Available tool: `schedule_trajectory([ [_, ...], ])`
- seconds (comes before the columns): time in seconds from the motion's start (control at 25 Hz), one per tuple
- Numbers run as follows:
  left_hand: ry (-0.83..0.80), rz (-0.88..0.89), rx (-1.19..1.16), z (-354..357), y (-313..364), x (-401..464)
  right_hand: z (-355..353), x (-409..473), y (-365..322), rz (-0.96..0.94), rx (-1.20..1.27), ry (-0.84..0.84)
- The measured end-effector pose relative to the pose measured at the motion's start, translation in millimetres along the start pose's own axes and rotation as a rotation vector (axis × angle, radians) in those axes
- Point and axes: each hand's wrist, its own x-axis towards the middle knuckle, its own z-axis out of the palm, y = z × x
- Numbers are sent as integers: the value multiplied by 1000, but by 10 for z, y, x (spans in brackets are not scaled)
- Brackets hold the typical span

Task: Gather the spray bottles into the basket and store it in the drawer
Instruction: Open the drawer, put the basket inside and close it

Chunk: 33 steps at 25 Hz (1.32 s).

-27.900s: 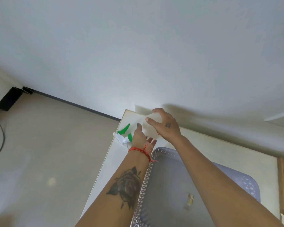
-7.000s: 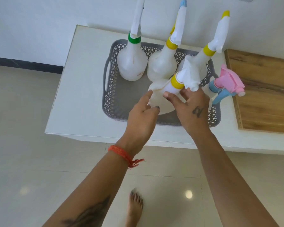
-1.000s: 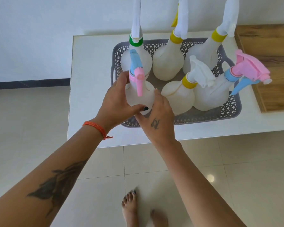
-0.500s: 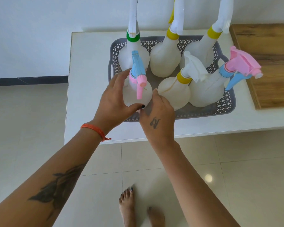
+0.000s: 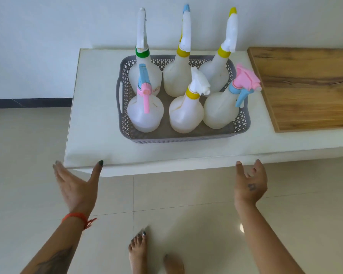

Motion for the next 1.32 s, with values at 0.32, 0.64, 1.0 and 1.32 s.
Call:
schedule_trajectory([
  [0.32, 18, -141, -117, 81, -13, 96, 17, 677, 82, 167, 45, -176],
  [0.64, 124, -174, -103, 65, -23, 113, 82, 736, 152, 128, 30, -181],
  [1.0, 156, -189, -49, 56, 14, 88, 136, 527, 152, -73, -102, -115],
  [1.32, 165, -242, -62, 81, 0, 44, 228, -264, 437, -926, -413, -243],
])
